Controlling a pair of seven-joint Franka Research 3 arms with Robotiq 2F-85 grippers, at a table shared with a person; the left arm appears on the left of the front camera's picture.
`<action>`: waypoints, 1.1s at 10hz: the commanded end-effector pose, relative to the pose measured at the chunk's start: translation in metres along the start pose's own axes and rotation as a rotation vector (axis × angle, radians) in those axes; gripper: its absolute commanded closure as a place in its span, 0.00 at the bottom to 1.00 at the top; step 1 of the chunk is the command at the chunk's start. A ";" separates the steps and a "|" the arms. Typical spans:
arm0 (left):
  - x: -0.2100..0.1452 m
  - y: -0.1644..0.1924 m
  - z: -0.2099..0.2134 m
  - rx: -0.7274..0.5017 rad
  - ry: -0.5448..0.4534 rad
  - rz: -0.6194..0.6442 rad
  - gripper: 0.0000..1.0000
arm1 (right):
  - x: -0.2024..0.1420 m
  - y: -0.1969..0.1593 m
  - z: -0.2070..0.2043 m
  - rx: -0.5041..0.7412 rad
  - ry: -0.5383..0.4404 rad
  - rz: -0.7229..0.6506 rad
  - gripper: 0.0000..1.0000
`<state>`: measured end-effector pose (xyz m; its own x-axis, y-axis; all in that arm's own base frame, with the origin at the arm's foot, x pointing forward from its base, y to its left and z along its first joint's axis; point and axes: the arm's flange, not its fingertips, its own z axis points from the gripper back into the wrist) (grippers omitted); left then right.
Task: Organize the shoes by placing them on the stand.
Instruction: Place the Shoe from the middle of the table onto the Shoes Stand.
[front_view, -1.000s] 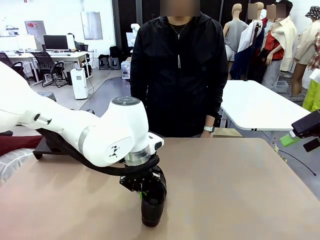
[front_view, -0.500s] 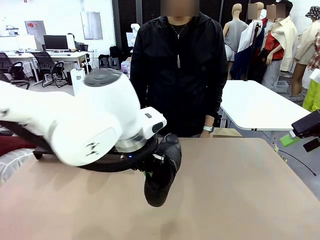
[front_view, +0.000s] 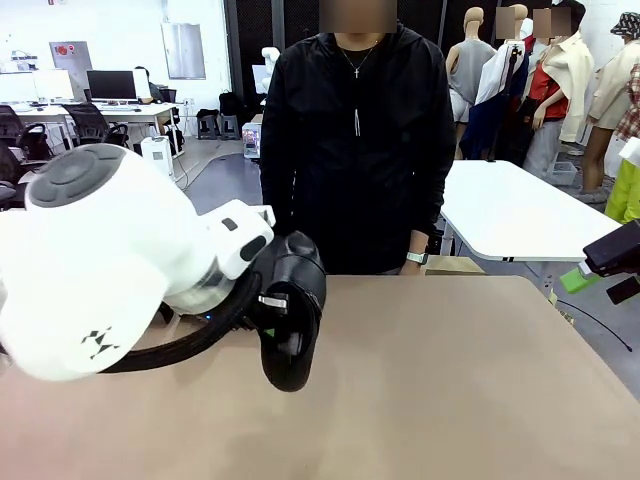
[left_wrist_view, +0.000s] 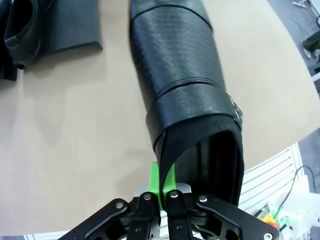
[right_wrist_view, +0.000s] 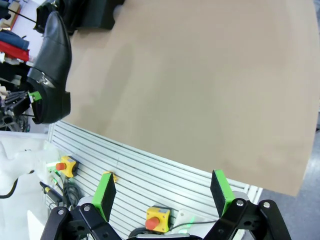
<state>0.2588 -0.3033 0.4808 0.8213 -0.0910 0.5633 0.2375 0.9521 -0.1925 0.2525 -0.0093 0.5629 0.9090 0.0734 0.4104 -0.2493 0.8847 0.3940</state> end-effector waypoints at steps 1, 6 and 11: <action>0.006 -0.012 -0.004 0.010 0.027 -0.043 1.00 | 0.001 0.000 0.002 0.016 -0.011 0.001 0.00; 0.077 0.029 -0.031 0.045 -0.010 0.112 1.00 | 0.001 0.000 0.002 0.016 -0.011 0.001 0.00; 0.181 0.109 -0.108 0.095 -0.126 0.029 1.00 | 0.001 0.000 0.002 0.016 -0.011 0.001 0.00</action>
<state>0.4870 -0.2286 0.4721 0.7812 0.0037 0.6243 0.1304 0.9770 -0.1689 0.2520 -0.0094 0.5634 0.9081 0.0730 0.4125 -0.2499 0.8847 0.3936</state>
